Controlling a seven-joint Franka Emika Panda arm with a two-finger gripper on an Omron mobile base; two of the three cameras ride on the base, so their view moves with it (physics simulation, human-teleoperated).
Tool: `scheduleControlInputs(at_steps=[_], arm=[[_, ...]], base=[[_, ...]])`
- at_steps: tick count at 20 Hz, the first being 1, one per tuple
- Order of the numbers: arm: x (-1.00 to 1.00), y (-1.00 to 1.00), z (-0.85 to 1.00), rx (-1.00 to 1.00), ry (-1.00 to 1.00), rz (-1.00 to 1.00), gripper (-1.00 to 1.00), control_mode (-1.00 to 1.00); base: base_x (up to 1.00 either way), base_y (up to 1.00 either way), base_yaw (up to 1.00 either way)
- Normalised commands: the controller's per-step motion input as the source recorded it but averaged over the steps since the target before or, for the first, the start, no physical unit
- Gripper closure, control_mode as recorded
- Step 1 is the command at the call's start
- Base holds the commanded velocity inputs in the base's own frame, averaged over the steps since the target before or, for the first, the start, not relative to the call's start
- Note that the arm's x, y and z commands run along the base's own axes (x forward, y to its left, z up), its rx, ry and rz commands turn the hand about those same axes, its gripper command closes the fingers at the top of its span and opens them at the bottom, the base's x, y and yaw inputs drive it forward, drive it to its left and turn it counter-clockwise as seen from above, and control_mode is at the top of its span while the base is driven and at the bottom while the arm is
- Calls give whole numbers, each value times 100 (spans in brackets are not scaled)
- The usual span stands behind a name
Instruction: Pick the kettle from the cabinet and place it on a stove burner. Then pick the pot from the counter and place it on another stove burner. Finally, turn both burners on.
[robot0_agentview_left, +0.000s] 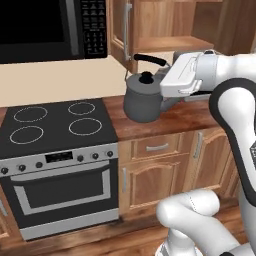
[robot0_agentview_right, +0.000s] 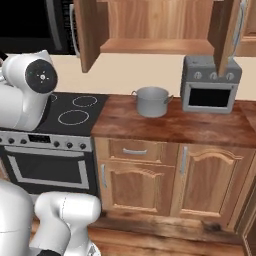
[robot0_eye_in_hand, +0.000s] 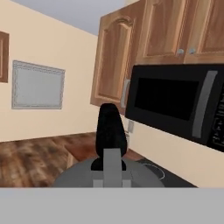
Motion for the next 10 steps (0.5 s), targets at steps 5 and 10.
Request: scheduleControlInputs(at_steps=[5, 10], arm=[[0, 0, 0, 0, 0, 0, 100, 100], [0, 0, 0, 0, 0, 0, 100, 100]], base=[[0, 67, -23], [1, 63, -29]])
